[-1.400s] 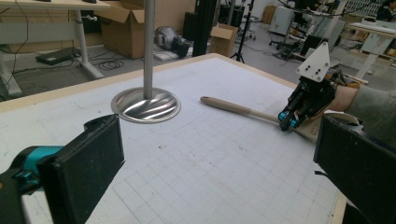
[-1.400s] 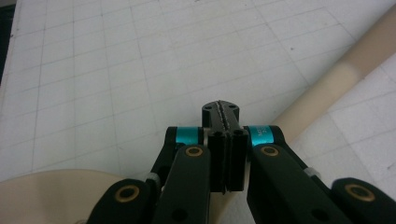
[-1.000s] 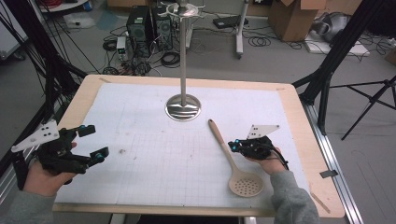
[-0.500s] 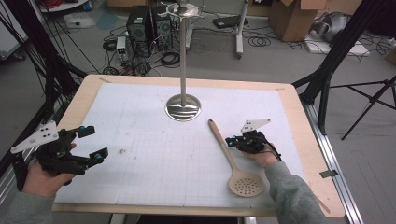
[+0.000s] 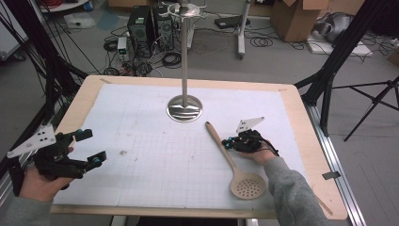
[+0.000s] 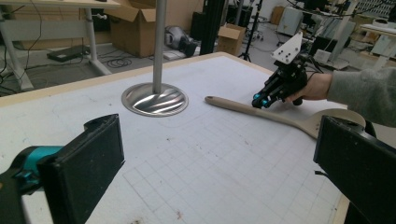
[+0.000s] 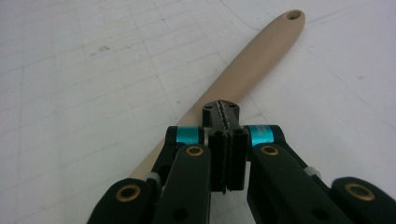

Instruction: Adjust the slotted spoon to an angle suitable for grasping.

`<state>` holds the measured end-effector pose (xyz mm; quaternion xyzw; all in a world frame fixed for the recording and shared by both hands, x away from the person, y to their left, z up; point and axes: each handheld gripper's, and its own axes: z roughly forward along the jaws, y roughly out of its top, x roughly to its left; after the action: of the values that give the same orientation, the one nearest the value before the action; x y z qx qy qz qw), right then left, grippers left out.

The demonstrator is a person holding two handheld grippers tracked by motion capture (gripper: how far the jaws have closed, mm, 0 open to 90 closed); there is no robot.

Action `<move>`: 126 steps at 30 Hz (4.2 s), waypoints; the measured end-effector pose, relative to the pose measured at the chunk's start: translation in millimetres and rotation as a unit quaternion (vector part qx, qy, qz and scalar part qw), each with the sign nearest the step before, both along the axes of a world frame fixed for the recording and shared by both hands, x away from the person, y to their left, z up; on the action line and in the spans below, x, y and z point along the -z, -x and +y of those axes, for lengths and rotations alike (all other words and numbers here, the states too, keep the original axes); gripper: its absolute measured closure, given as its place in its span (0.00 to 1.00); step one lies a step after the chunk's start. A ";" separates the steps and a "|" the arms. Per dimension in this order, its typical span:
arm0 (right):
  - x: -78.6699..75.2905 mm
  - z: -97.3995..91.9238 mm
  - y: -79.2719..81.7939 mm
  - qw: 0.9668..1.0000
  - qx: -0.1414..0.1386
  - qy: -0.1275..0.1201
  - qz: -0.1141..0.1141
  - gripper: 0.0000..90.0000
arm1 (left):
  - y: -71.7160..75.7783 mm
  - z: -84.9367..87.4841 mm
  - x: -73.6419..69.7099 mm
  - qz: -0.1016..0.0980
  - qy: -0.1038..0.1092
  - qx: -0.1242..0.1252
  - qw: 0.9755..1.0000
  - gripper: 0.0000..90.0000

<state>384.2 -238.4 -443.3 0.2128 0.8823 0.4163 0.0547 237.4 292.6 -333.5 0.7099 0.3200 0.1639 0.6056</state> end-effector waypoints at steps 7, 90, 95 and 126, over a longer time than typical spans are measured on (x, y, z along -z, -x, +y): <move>-4.4 20.8 -1.7 0.998 -0.053 0.022 -0.001 1.00 | 2.4 2.3 -0.1 0.000 0.000 -0.004 1.000 0.02; -55.8 14.4 33.8 0.998 0.006 0.042 -0.041 1.00 | -4.2 -7.1 10.3 0.017 -0.010 0.007 1.000 0.02; -44.8 33.0 19.1 0.997 0.029 0.057 -0.041 1.00 | -4.1 -3.9 9.7 0.016 -0.008 0.005 1.000 0.02; -15.7 55.8 2.3 0.996 -0.012 0.088 -0.003 1.00 | -3.4 -5.3 10.1 0.018 -0.008 0.006 1.000 0.02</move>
<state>382.0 -182.7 -427.6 0.1959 0.9177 0.3384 0.0706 240.8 287.3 -343.6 0.7191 0.3254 0.1503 0.5954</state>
